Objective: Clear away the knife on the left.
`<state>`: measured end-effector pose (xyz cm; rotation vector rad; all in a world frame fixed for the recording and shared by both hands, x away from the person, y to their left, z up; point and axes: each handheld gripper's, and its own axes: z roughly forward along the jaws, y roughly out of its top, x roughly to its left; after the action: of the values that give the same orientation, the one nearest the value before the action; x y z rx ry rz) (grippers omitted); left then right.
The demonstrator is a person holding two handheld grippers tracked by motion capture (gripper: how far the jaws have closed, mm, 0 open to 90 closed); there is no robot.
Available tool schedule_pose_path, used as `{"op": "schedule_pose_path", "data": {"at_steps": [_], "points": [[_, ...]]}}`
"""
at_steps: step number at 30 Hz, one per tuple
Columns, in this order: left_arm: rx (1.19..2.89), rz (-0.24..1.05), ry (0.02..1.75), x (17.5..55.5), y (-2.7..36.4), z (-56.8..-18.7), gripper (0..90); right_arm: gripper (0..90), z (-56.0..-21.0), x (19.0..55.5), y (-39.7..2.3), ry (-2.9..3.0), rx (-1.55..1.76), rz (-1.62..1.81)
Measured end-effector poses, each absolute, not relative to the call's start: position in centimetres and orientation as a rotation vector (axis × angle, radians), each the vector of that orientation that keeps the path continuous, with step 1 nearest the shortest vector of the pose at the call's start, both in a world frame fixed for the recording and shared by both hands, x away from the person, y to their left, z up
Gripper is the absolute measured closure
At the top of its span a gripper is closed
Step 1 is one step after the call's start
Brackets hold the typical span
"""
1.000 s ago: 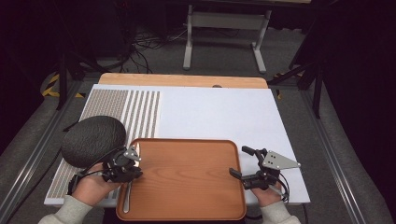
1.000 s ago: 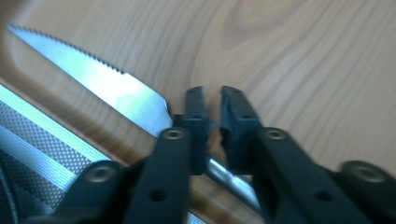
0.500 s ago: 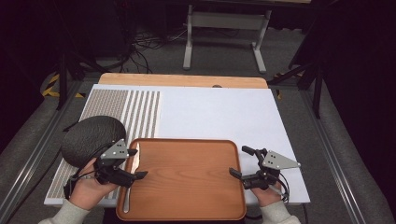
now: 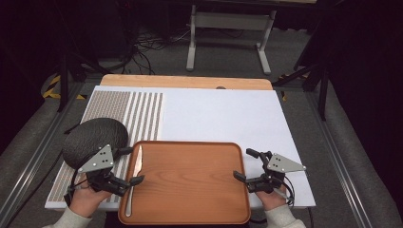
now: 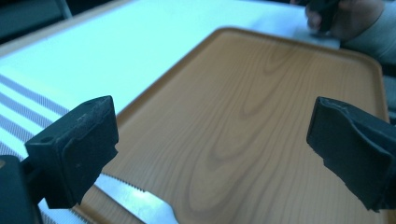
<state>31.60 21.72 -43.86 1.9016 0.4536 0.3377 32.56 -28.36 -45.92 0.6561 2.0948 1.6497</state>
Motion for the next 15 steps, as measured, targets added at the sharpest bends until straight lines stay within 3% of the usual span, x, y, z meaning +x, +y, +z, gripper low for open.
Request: {"op": "schedule_pose_path", "data": {"at_steps": [15], "points": [[1.726, 0.377, 0.508, 30.7, 24.4, -46.8, 0.4, 6.1, -45.9, 32.5, -28.4, 2.091, 0.654, 1.652]]}}
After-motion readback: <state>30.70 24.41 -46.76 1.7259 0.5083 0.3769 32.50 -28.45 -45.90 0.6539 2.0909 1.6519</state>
